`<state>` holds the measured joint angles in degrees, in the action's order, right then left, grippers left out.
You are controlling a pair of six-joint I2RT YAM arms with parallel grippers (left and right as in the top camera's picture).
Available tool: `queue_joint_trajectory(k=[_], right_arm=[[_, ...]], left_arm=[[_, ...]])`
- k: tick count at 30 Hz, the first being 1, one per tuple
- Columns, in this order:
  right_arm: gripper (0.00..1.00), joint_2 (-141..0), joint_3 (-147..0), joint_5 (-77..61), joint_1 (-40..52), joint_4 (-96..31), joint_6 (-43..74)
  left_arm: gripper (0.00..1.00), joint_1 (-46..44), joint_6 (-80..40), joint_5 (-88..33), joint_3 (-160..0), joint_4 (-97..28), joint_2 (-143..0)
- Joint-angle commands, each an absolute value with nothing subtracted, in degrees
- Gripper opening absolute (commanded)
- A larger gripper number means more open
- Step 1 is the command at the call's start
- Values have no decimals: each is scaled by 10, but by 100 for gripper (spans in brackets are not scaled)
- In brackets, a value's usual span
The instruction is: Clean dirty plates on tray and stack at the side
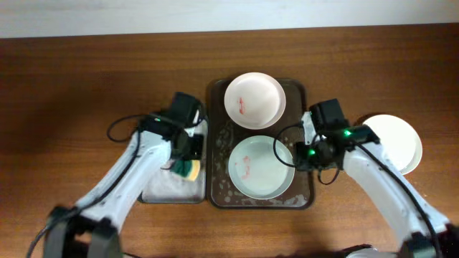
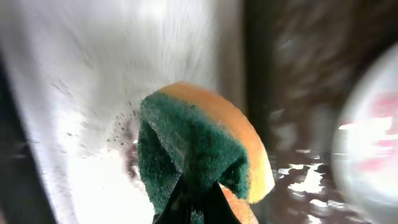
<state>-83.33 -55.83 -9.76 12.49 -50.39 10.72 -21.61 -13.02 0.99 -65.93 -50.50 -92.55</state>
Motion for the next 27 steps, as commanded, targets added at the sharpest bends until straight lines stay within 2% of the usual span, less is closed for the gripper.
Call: queue_joint_trajectory(k=[1, 5, 11, 18, 23, 27], right_arm=[[31, -896, -554, -101, 128, -486, 107], [25, -977, -554, -114, 128, -448, 107], [4, -1025, -554, -114, 127, -407, 114], [4, -1024, -554, -114, 128, -407, 114], [4, -1024, -554, -114, 128, -412, 114], [4, -1024, -554, -114, 128, -415, 114]], left_arm=[[0, -218, -128, -93, -712, -508, -865], [0, -225, -149, -153, -711, -487, -870], [0, -279, -230, -153, -711, -436, -910], [0, -355, -341, -156, -711, -343, -1047], [0, -393, -378, -241, -711, -237, -1128], [0, -408, -380, -167, -711, -250, -1178]])
